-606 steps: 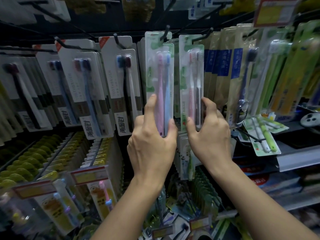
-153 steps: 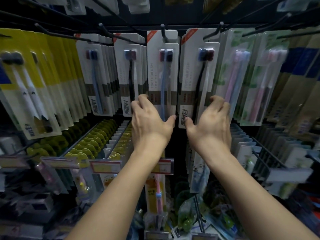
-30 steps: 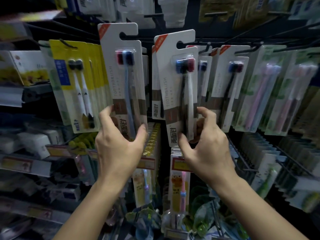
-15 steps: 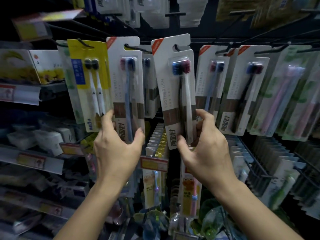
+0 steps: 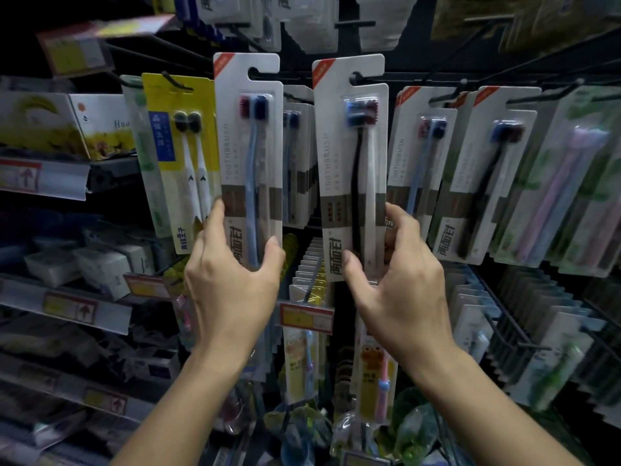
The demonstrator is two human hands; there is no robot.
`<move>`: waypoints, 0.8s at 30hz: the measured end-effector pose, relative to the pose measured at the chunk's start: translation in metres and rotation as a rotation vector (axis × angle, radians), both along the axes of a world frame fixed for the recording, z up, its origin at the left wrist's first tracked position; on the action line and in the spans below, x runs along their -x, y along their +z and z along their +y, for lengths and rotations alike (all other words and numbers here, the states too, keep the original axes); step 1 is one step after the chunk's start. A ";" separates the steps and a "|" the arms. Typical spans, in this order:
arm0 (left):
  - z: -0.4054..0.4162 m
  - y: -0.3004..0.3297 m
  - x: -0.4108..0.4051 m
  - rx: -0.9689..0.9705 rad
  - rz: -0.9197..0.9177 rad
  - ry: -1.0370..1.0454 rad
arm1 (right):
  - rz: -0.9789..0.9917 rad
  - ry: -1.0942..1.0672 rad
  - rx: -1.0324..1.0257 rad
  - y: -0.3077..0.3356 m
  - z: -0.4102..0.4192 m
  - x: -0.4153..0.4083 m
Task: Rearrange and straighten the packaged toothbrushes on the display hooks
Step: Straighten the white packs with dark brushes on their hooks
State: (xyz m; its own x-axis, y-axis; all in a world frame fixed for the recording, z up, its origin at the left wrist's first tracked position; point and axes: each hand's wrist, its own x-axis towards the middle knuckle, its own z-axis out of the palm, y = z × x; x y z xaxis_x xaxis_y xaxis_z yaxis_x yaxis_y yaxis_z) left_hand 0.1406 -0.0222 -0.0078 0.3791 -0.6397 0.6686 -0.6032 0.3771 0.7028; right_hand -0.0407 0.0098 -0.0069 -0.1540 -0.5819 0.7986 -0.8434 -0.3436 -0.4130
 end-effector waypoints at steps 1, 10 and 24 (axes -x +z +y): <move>0.000 0.000 0.000 0.004 0.001 0.002 | -0.002 0.000 0.007 0.000 0.000 0.000; 0.001 0.003 0.000 0.015 0.056 0.011 | 0.008 -0.038 -0.075 -0.001 -0.002 -0.002; 0.002 0.002 -0.001 -0.036 0.001 0.005 | 0.013 -0.046 -0.085 -0.003 -0.003 -0.004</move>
State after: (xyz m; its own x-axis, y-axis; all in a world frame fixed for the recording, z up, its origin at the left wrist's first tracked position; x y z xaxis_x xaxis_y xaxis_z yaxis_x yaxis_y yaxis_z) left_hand 0.1418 -0.0201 -0.0054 0.3827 -0.6613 0.6451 -0.6042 0.3491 0.7163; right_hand -0.0369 0.0073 -0.0094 -0.1715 -0.6406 0.7485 -0.8629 -0.2688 -0.4279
